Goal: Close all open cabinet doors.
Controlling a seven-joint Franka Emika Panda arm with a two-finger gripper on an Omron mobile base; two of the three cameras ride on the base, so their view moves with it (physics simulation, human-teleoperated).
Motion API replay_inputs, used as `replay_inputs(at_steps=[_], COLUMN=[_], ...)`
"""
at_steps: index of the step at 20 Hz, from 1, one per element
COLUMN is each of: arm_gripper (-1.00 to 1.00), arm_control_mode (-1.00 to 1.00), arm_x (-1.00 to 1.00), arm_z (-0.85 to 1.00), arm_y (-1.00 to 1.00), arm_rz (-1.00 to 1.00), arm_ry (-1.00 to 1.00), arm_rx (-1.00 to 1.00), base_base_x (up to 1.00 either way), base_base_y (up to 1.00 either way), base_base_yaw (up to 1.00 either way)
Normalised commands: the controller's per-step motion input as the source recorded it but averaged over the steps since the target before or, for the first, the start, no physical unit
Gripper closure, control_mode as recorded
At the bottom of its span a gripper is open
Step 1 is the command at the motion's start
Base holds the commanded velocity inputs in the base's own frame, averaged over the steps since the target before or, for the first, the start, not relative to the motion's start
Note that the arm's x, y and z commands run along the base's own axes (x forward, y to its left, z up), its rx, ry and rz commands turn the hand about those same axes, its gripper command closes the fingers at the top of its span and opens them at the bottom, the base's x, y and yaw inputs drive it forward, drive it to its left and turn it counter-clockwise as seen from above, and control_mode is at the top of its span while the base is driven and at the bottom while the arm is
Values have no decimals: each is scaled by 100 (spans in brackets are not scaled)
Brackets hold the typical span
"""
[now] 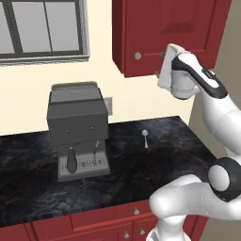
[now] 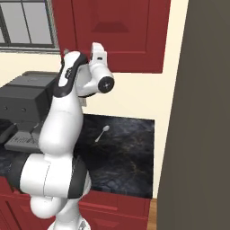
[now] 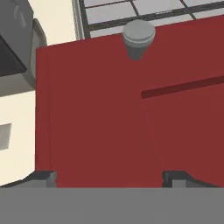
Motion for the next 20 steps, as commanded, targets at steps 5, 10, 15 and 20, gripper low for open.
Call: replay_inputs(at_steps=[5,10,15,20], arm_gripper=[-100,-100,-100,-100], arm_control_mode=[-100,-100,-100,-100], arm_x=[70,74,64,11], arm_z=[0,0,0,5], arm_y=[56,49,19,0], arm_rz=[-8,-7,-6,-8], arm_ry=[0,2,8,3], arm_rx=[-1,-1,0,0], base_base_x=[0,0,0,0], base_base_y=[0,0,0,0], base_base_yaw=[0,0,0,0])
